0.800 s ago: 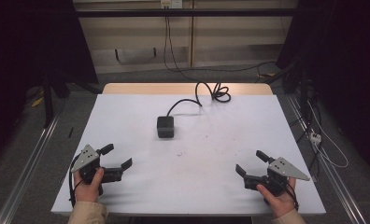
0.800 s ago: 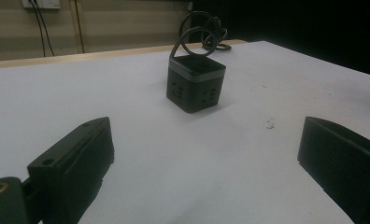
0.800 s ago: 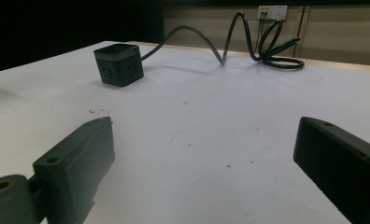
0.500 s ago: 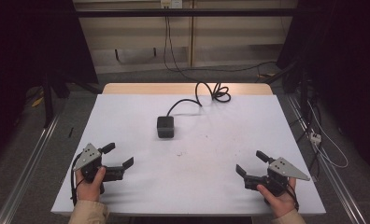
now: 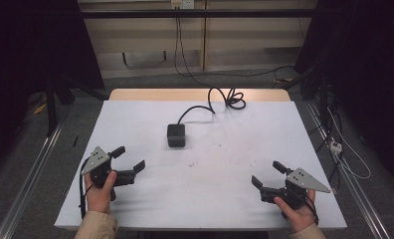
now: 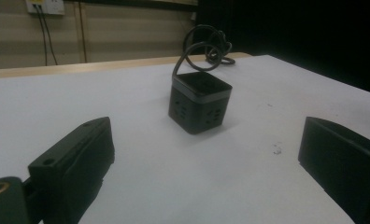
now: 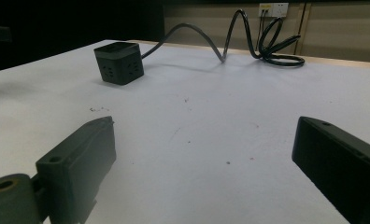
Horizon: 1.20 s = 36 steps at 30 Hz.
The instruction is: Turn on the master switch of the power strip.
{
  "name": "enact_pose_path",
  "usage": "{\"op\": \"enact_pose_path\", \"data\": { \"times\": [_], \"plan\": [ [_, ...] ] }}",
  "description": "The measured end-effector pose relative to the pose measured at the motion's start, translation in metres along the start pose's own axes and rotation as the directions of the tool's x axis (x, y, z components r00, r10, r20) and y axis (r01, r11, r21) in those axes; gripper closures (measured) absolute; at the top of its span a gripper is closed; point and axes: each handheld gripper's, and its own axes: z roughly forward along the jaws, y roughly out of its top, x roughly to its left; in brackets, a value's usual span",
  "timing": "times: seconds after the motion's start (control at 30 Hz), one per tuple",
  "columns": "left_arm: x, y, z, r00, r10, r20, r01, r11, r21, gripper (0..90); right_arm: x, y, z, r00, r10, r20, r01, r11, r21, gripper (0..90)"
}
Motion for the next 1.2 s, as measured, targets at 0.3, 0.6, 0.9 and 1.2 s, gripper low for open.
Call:
{"op": "enact_pose_path", "data": {
  "times": [0.3,0.6,0.9,1.2],
  "plan": [
    [-0.001,0.003,0.016,0.9998,-0.02,-0.001,0.02,0.9995,0.023,3.6,-0.001,0.0,-0.001,1.0,0.002,0.001,-0.002,1.0,-0.002,5.8],
    [-0.005,0.008,0.033,0.9998,-0.01,0.017,0.009,0.9992,0.039,4.8,0.0,0.001,-0.001,1.0,-0.006,-0.006,0.006,1.0,0.0,6.2],
    [-0.009,0.013,0.049,0.9991,-0.013,0.04,0.011,0.9992,0.038,5.5,-0.001,0.001,-0.001,1.0,0.005,-0.005,-0.005,1.0,-0.001,6.4],
    [-0.012,0.019,0.063,0.9986,-0.012,0.052,0.01,0.9994,0.033,5.5,-0.002,0.0,-0.001,0.9999,0.01,-0.005,-0.01,0.9999,-0.001,6.5]
  ]
}}
